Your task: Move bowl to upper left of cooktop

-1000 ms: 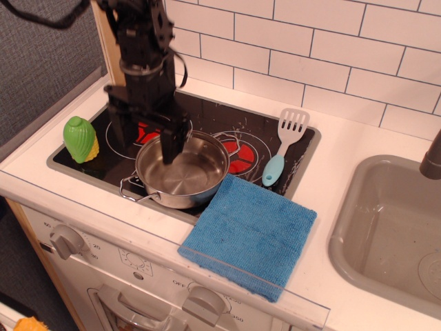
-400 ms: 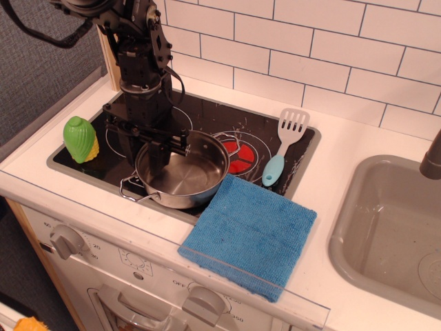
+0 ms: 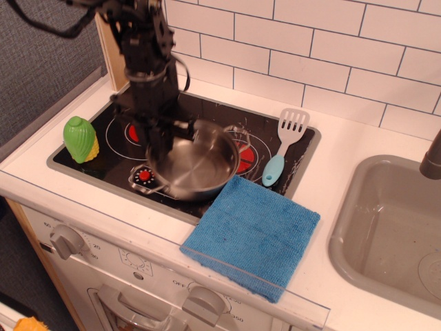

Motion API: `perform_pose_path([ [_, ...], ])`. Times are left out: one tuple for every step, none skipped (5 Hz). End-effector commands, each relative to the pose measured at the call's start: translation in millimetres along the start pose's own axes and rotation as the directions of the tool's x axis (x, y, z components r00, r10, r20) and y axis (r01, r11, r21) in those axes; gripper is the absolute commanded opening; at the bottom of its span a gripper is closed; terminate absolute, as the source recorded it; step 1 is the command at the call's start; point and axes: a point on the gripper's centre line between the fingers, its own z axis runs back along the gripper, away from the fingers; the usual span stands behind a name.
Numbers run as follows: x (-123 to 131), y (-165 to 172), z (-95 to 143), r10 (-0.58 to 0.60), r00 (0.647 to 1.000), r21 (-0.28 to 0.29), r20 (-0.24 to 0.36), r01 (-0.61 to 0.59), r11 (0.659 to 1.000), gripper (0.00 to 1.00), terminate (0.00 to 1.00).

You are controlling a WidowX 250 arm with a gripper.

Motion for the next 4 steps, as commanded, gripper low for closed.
perform_pose_path([
  [51,58,34,0.129,0.988,0.011,0.087,-0.131,0.991,0.0,0.0],
  [55,84,20,0.18,0.982,0.02,0.053,-0.181,0.983,0.0,0.0],
  [52,96,7,0.203,0.979,0.03,0.022,-0.203,0.979,0.0,0.0],
  [52,99,-1,0.206,0.979,0.033,0.007,-0.206,0.978,0.0,0.0],
])
